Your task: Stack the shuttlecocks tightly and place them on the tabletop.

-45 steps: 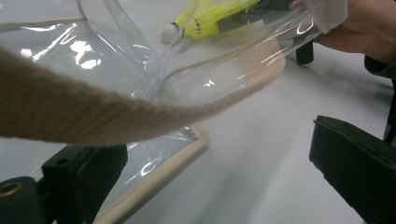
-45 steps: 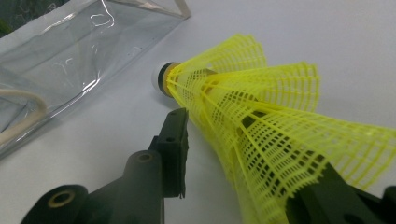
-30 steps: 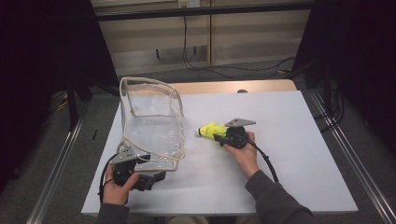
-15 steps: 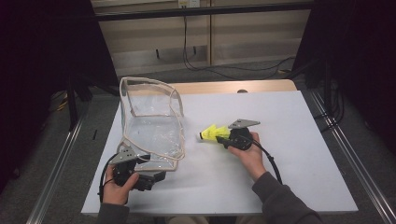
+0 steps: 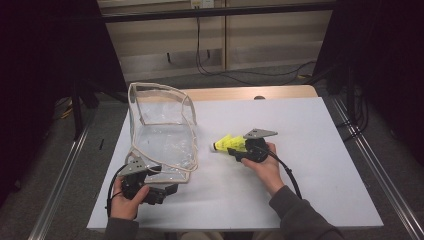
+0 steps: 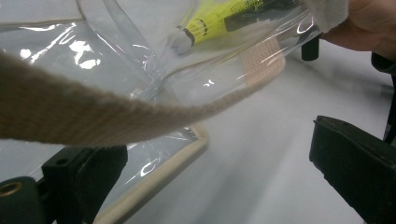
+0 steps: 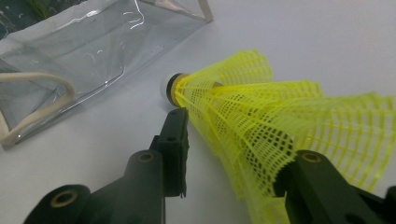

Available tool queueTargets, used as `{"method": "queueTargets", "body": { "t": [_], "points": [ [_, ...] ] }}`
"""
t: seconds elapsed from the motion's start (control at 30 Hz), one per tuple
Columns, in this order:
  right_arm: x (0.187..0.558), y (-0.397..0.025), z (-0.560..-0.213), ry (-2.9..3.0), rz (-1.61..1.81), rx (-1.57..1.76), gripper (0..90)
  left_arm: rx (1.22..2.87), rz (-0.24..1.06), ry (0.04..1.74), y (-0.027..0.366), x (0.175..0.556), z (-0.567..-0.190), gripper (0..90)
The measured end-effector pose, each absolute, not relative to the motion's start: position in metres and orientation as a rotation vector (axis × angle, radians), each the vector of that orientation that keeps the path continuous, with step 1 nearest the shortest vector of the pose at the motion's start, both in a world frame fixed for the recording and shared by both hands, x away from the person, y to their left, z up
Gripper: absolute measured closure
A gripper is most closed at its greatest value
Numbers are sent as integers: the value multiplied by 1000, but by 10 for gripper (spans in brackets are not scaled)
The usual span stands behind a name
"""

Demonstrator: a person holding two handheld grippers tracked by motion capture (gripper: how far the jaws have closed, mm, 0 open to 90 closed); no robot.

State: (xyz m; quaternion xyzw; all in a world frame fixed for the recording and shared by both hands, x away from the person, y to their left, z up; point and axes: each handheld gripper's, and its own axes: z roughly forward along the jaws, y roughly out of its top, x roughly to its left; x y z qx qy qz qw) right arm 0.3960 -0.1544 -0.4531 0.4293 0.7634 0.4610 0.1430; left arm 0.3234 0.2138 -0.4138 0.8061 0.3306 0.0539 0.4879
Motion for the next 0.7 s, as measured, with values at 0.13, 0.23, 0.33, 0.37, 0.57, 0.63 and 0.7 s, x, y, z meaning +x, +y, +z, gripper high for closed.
{"method": "queueTargets", "body": {
  "t": [0.13,0.23,0.33,0.37,0.57,0.63,0.7],
  "points": [
    [399,-149,-454,2195,1303,1231,593,1960,132,805,214,323,-414,43],
    [401,-147,-456,2181,1301,1237,645,1959,131,806,214,323,-414,42],
    [403,-145,-457,2170,1285,1237,725,1960,130,804,214,324,-415,43],
    [403,-146,-458,2167,1278,1230,765,1963,127,803,214,324,-415,43],
    [406,-143,-457,2196,1295,1219,800,1962,131,809,215,324,-414,43],
    [406,-143,-456,2206,1293,1203,806,1958,130,809,215,324,-415,43],
    [406,-143,-455,2211,1295,1203,810,1959,130,808,215,324,-415,42]
  ]
}}
